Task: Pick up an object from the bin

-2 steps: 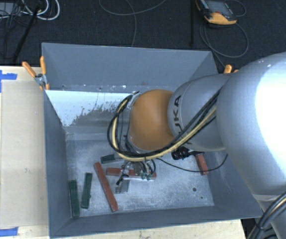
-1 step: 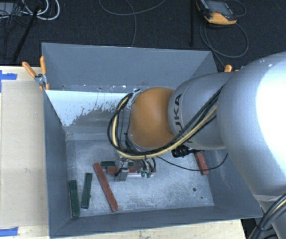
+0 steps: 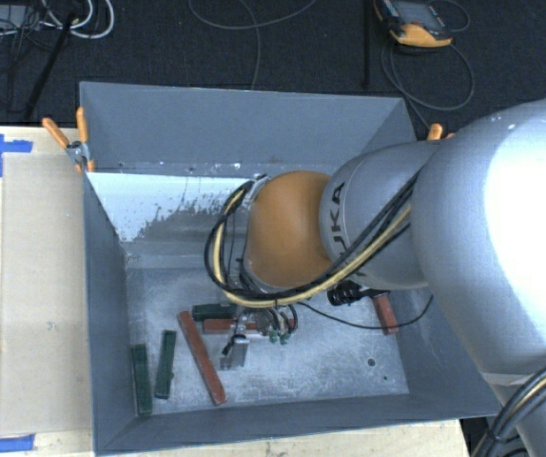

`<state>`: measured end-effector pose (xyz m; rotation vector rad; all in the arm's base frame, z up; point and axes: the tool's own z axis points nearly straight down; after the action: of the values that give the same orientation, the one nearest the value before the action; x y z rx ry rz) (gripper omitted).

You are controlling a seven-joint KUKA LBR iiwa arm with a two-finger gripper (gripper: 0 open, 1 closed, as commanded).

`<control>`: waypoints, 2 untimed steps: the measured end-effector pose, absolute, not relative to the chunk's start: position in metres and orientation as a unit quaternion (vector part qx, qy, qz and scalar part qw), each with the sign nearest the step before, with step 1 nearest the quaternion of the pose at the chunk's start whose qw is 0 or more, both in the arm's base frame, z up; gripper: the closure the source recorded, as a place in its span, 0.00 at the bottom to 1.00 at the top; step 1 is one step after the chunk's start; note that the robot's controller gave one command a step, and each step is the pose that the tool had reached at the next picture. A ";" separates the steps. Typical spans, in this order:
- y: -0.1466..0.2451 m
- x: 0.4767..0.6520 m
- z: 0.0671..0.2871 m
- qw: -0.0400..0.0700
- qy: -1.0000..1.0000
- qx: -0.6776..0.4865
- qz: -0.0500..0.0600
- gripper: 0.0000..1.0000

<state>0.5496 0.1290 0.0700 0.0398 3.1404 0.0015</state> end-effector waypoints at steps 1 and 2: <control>0.129 0.550 0.071 0.000 1.000 0.013 0.001 1.00; 0.108 0.557 0.210 0.003 0.983 -0.186 0.000 1.00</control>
Offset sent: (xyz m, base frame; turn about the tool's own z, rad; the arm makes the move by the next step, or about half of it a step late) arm 0.0000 0.0000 0.0000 0.0000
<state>0.5568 0.1084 0.2099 -0.5823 3.0808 -0.0004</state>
